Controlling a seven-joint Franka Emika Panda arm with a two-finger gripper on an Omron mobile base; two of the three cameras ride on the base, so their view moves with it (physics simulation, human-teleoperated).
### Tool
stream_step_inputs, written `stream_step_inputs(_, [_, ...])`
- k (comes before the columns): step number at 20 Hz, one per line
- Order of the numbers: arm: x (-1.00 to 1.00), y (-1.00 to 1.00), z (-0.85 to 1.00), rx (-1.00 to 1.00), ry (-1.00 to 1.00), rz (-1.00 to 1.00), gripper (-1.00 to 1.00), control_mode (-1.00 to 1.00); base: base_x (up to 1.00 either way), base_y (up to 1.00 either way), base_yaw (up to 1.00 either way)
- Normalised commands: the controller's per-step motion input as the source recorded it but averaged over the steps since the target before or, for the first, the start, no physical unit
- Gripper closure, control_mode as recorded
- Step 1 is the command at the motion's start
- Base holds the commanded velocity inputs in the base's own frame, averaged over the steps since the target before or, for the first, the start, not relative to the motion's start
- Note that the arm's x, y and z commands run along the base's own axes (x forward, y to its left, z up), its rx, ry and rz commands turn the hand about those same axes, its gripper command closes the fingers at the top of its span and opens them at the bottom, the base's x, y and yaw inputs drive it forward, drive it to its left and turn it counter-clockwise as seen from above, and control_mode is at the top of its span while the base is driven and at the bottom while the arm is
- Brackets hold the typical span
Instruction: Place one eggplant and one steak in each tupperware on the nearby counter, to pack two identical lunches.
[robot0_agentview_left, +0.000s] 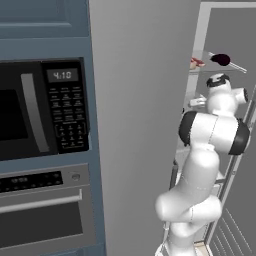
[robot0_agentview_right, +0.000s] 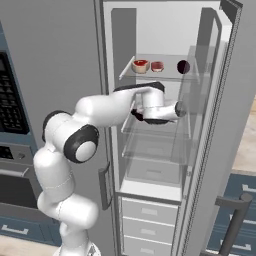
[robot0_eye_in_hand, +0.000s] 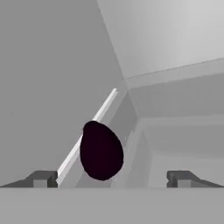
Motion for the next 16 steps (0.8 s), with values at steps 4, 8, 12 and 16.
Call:
stream_step_inputs(4, [0.0, 0.29, -0.09, -0.1, 0.0, 0.08, -1.0, -1.0, 0.0, 0.0, 0.0])
stream_step_inputs(8, [0.03, 0.29, -0.33, -0.19, 0.01, 0.07, -1.0, -1.0, 0.0, 0.0, 0.0])
stream_step_inputs(12, [0.29, 0.12, -0.31, -0.06, -0.01, 0.0, -1.0, -1.0, 0.0, 0.0, 0.0])
stream_step_inputs(16, [0.87, 0.44, -0.6, -0.02, -0.02, 0.0, -1.0, -1.0, 0.0, 0.0, 0.0])
